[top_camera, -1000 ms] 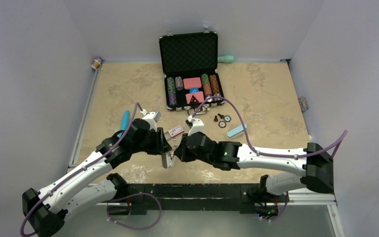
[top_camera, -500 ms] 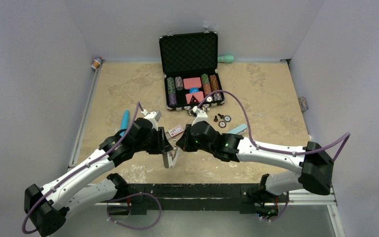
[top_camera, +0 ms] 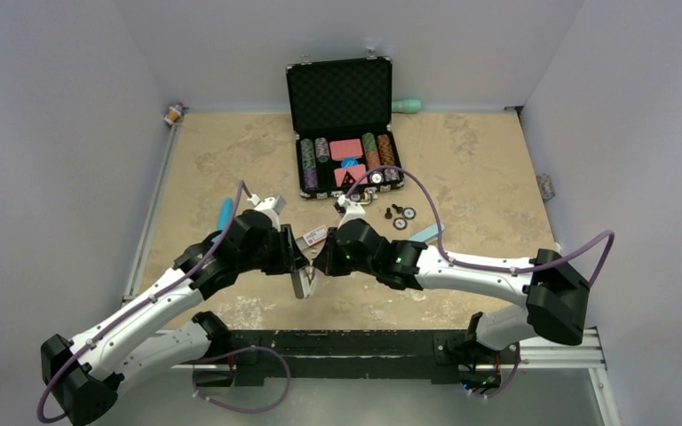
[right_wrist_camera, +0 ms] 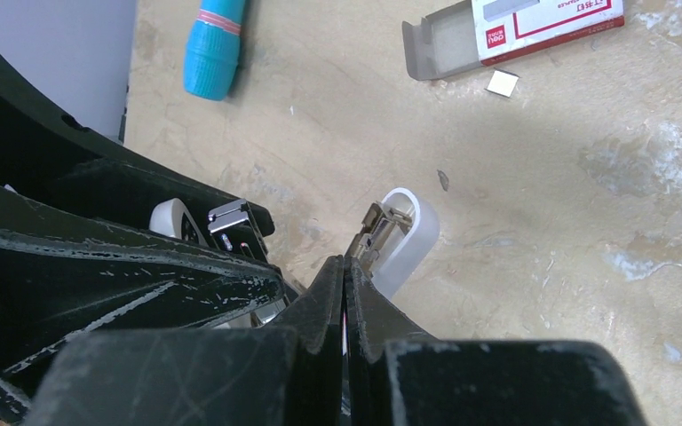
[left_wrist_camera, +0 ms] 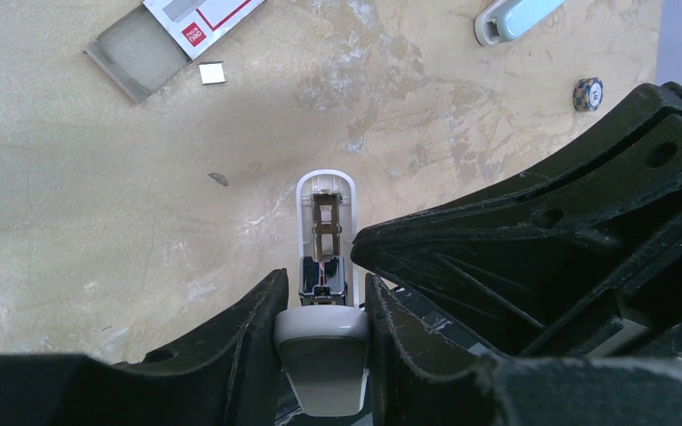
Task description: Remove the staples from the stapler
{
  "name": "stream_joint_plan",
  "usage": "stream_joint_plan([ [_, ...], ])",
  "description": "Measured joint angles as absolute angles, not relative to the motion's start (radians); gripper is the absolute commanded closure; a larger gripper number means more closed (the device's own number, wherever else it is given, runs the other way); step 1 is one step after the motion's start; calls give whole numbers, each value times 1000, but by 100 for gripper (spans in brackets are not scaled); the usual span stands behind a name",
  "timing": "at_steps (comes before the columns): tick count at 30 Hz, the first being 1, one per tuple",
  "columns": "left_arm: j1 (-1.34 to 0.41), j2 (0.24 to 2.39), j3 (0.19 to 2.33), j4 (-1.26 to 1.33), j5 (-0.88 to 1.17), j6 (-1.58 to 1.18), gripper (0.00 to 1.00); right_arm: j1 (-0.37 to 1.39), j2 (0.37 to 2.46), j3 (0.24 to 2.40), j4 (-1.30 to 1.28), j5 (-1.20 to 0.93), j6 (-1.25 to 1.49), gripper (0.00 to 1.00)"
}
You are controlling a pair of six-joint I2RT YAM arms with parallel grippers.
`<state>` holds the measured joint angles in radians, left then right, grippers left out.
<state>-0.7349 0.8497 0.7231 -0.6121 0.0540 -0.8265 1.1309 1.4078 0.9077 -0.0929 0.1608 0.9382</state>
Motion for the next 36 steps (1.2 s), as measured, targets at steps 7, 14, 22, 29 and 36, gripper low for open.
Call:
stream_joint_plan([
  [7,-734,897,793,-676,51,-838,100,1125,1444,918,-89,150,923,100],
  [14,-731,958,823,-728,52,-846,100,1125,1486,929,-91,135,913,100],
  [22,-729,992,833,-728,65,-846,100,1124,1486,934,-99,138,899,100],
  [29,-729,997,842,-732,70,-841,100,1124,1485,950,-123,144,893,100],
  [36,-729,1001,846,-729,80,-827,100,1122,1465,968,-144,150,883,100],
])
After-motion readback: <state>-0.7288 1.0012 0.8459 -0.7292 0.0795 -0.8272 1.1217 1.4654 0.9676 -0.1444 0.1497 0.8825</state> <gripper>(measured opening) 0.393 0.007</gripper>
